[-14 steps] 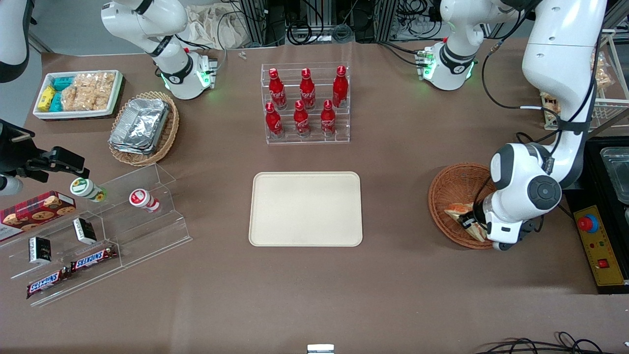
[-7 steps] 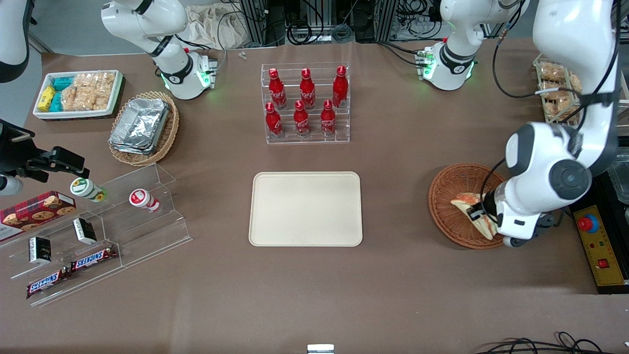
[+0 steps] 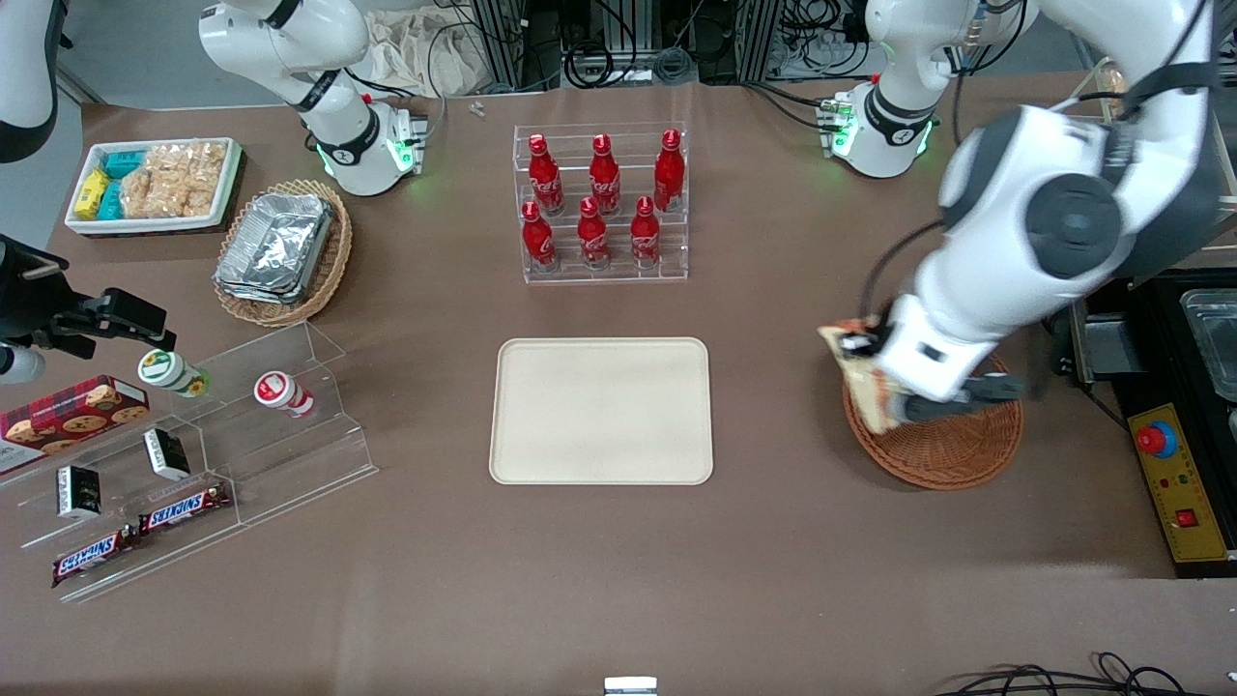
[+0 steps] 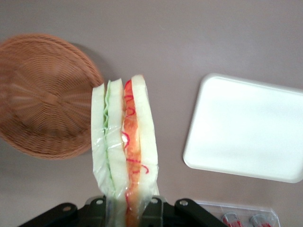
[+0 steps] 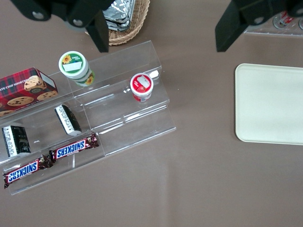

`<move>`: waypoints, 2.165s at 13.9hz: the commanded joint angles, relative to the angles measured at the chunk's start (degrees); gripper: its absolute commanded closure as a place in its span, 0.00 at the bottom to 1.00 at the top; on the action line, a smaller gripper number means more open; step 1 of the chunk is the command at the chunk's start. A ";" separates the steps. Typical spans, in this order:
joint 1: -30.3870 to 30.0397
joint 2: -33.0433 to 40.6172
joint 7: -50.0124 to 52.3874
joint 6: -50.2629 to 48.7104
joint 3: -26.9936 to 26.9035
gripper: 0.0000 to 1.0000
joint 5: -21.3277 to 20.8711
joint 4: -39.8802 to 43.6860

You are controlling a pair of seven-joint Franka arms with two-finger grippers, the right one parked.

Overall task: Place sandwich from basket to tray
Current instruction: 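Lift the sandwich and carry it over the cream tray, then lower the sandwich onto the tray and open the left gripper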

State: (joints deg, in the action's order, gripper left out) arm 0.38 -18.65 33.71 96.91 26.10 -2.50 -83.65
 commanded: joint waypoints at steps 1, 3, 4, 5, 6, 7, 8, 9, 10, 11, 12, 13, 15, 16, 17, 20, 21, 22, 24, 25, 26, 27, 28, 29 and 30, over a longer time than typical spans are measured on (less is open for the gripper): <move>4.86 -7.43 -0.32 6.50 2.38 1.00 -2.14 2.35; 9.36 -12.52 0.99 11.87 2.20 1.00 -5.39 2.17; 10.68 -15.42 3.18 13.12 2.20 1.00 -6.45 2.34; 11.56 -17.54 4.33 13.48 2.20 1.00 -7.94 2.43; 11.83 -18.95 4.87 14.18 2.20 1.00 -8.31 2.17; 11.92 -20.36 5.31 15.31 2.29 1.00 -7.87 2.17; 12.70 -21.24 6.09 17.59 2.20 1.00 -8.22 2.17; 14.02 -22.65 6.54 21.09 2.20 1.00 -8.83 2.17; 15.42 -24.31 7.06 24.78 1.94 1.00 -9.01 2.08; 16.05 -26.16 7.16 28.38 1.41 1.00 -9.01 2.17; 16.14 -27.31 7.07 30.94 0.97 1.00 -9.01 2.08; 16.14 -27.32 6.72 31.49 0.88 1.00 -9.10 2.00; 15.96 -27.40 6.28 31.41 0.79 1.00 -11.37 0.33; 15.96 -27.67 6.28 31.41 0.79 1.00 -13.21 -0.20; 15.88 -28.28 6.28 31.41 0.71 1.00 -13.84 -0.29; 15.53 -28.46 4.97 31.41 0.71 0.74 -13.94 -0.29; 15.44 -28.46 4.00 31.41 0.71 0.52 -13.93 -0.20; 15.44 -28.37 4.25 31.41 0.71 0.14 -13.93 -0.20; 15.35 -27.67 4.69 31.06 0.62 0.00 -13.93 0.06; 15.26 -26.80 4.70 29.40 0.62 0.00 -13.93 0.24; 15.26 -25.57 4.70 26.34 0.70 0.00 -13.59 0.50; 15.26 -23.99 4.70 23.27 0.62 0.00 -13.93 1.20; 15.17 -21.89 4.70 20.54 0.62 0.00 -13.85 1.38; 15.17 -19.00 4.61 17.73 -0.51 0.00 -13.59 1.38; 15.26 -15.84 4.00 15.26 -2.44 0.00 -12.97 1.21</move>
State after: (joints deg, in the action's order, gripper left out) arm 15.62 -41.48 38.27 117.12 26.23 -15.44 -81.12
